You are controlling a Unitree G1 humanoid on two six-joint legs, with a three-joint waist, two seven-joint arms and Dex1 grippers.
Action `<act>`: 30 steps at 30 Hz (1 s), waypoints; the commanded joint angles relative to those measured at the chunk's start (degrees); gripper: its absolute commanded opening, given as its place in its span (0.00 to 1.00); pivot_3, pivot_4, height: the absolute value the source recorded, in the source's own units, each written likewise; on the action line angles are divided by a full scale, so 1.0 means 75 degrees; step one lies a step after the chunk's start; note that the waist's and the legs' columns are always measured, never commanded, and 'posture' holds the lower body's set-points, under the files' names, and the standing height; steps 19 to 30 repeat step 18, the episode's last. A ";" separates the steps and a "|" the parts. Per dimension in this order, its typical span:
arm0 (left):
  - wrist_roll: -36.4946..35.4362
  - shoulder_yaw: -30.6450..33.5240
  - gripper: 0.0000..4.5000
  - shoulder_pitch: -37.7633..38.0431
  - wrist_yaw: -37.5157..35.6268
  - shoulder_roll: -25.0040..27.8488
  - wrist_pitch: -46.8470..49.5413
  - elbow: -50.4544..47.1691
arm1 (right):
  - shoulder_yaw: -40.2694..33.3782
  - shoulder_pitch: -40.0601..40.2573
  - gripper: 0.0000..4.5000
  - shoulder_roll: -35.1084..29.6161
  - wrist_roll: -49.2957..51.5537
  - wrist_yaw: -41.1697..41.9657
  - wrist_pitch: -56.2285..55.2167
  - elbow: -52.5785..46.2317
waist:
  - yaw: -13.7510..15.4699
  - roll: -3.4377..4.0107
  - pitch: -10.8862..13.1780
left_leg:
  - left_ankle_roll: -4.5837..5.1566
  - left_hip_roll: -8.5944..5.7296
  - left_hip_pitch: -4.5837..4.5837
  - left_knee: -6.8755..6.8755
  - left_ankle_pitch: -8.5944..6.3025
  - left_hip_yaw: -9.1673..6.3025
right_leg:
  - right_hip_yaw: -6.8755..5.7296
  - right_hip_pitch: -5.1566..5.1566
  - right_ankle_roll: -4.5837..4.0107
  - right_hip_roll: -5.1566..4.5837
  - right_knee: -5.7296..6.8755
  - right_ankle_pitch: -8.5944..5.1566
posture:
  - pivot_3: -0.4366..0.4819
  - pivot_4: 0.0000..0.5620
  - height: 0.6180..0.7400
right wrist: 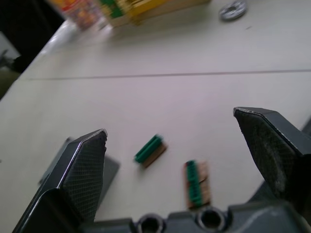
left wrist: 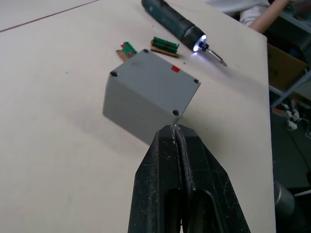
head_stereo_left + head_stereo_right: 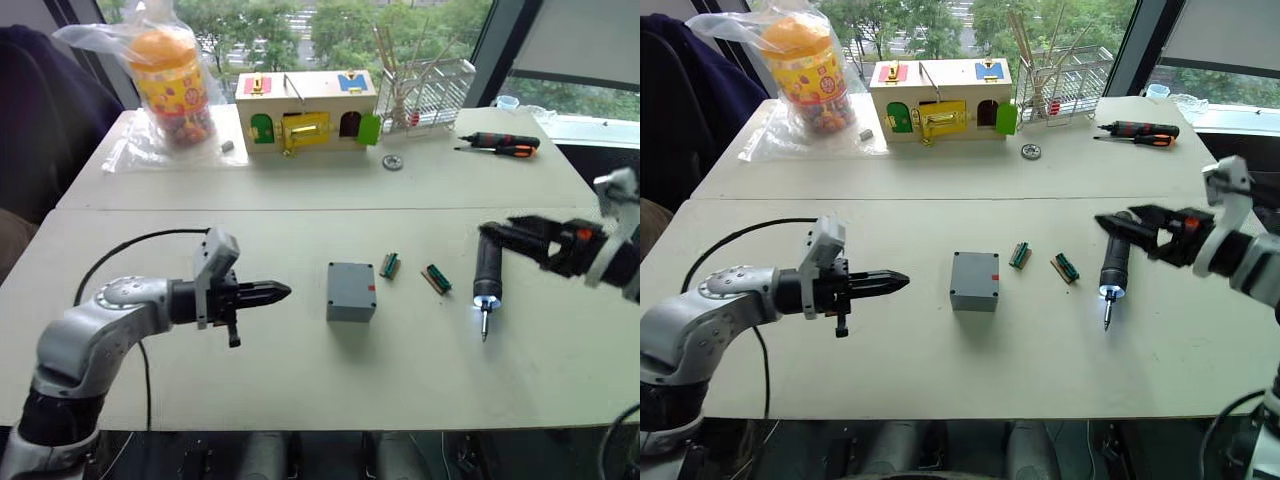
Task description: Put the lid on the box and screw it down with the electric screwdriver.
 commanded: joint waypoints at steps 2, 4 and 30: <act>-0.0573 0.0404 0.00 0.0783 0.0056 0.0407 0.0323 -0.0710 | -0.0205 0.1713 0.99 -0.0261 0.0947 0.0908 0.0079 -0.1666 | -0.0045 0.0001 0.0000 | 0.0001 -0.0001 0.0004 -0.0002 -0.0003 -0.0002 | 0.0003 0.0001 -0.0001 -0.0001 -0.0002 -0.0001 | 0.48 0.27 0.76; -0.0646 0.0292 0.00 0.1500 -0.0034 0.0595 0.0379 -0.1016 | 0.0142 0.2852 0.99 -0.0414 0.0716 0.1452 -0.0283 -0.2136 | -0.0047 0.0000 -0.0001 | 0.0001 -0.0001 0.0005 -0.0006 -0.0004 -0.0001 | 0.0006 -0.0004 -0.0003 -0.0002 -0.0001 -0.0001 | 0.48 0.27 0.76; -0.0768 0.0112 0.00 0.2628 0.0344 0.0503 0.0049 -0.1276 | 0.1019 0.4318 0.99 -0.0723 -0.0006 0.2033 -0.1903 -0.2218 | -0.0030 -0.0007 -0.0003 | 0.0010 -0.0002 0.0001 -0.0014 -0.0011 -0.0004 | 0.0008 -0.0012 -0.0040 -0.0012 -0.0013 -0.0013 | 0.48 0.27 0.76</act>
